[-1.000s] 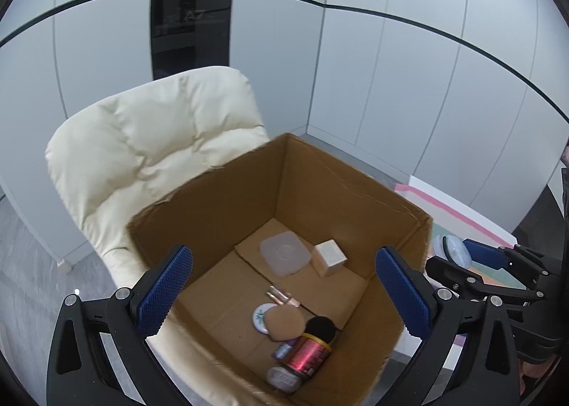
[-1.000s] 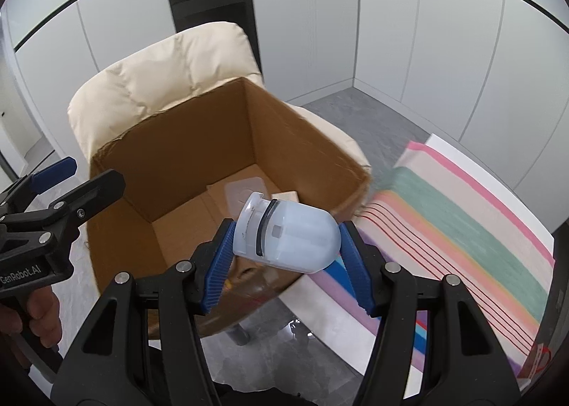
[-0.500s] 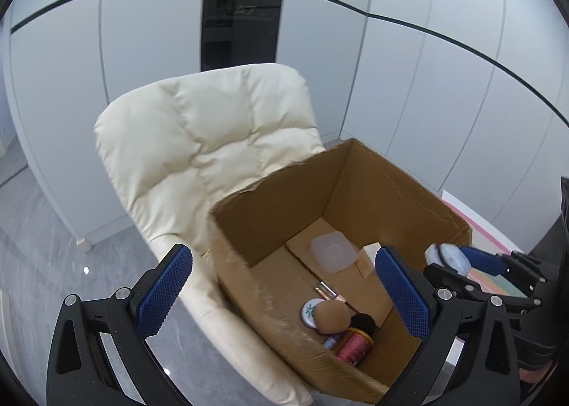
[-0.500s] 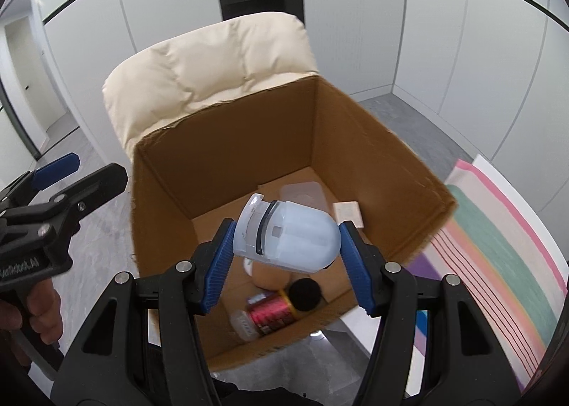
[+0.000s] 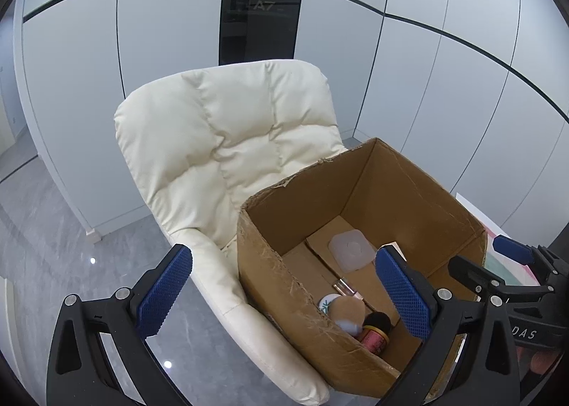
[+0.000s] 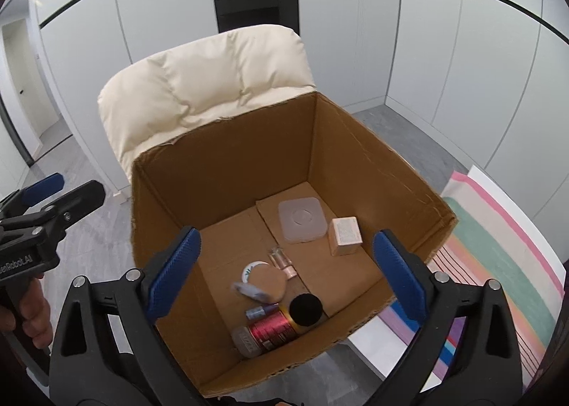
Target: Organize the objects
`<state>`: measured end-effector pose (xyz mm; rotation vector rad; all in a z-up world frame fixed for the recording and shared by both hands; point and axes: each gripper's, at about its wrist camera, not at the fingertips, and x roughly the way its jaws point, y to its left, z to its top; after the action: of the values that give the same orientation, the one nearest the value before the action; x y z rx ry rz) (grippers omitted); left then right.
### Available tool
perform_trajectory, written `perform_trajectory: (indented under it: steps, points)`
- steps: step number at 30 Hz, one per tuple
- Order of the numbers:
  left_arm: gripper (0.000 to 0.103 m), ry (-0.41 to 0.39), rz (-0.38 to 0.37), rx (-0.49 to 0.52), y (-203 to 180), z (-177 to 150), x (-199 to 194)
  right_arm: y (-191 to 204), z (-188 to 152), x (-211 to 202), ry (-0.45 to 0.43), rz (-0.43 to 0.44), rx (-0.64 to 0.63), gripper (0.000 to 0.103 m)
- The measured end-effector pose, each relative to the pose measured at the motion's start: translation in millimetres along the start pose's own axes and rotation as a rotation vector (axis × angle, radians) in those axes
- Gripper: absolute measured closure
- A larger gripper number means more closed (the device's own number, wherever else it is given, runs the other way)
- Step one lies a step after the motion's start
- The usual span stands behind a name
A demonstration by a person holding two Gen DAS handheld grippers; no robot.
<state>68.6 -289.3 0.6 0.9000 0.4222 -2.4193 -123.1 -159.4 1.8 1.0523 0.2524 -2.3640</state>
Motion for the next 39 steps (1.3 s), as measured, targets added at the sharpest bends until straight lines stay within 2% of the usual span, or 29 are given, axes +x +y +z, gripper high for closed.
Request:
perform_trajectory:
  steps: [2,14,27,39]
  points:
    - [0.000,0.000,-0.004,0.005,-3,0,1,-6,-1,-1,0.001,-0.004,0.015,0.000]
    - [0.000,0.004,-0.046,0.059,-41,3,12,-42,-10,-10,0.001,-0.045,0.056,0.000]
    - [0.000,0.021,-0.137,0.157,-119,1,22,-113,-31,-31,0.024,-0.142,0.171,0.000]
    - [0.000,0.037,-0.221,0.241,-193,-8,25,-183,-59,-64,0.010,-0.224,0.286,0.000]
